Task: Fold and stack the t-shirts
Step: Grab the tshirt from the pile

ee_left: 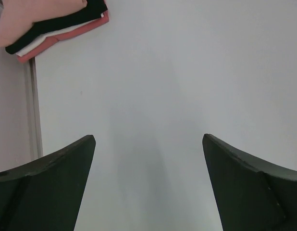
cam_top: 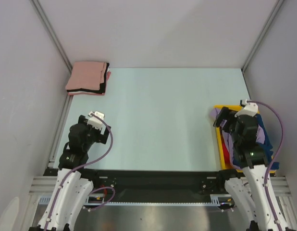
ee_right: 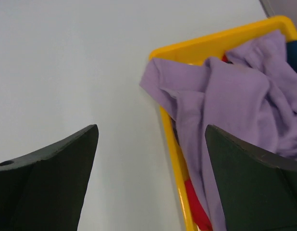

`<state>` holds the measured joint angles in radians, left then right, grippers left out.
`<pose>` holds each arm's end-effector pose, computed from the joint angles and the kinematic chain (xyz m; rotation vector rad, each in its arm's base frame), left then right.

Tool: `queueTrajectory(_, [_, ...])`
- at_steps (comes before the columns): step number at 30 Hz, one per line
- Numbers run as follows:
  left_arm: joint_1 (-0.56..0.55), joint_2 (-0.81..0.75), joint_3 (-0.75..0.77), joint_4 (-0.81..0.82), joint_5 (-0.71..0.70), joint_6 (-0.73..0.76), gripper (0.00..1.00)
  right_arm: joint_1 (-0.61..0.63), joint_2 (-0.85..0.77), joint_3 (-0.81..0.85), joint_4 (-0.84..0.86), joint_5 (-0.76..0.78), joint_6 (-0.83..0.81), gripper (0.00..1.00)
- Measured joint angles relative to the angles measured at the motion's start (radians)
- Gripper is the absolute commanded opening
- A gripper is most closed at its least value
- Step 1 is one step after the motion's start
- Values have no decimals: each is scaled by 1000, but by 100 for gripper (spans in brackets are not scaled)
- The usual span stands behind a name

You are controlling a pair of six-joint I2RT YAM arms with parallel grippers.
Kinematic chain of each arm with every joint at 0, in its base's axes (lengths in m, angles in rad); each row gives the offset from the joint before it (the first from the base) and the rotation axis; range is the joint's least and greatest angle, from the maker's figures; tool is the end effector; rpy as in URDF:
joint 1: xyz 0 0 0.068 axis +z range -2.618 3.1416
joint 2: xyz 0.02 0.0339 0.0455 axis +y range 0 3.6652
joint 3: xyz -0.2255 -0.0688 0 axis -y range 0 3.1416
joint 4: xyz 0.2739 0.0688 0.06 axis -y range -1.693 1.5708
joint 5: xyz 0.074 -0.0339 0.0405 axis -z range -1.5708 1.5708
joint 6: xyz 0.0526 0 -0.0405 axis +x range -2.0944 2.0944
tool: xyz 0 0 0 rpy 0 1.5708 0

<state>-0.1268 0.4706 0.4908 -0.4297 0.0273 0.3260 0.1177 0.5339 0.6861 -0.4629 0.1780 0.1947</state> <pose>0.2059 -0.0277 0.2309 0.4621 1.9269 0.1024 0.2069 0.0151 0.2906 0.1939 1.8667 0.0474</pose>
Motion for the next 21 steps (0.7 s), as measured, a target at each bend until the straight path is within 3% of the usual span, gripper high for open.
queueTrajectory(8, [0, 280, 117, -70, 17, 77, 100, -181, 452, 322, -222, 163, 61, 100])
queueTrajectory(14, [0, 644, 470, -270, 147, 98, 100, -286, 584, 325, -280, 72, 63, 99])
queueTrajectory(21, [0, 748, 560, -356, 275, 58, 100, -313, 708, 317, -248, 0, 55, 92])
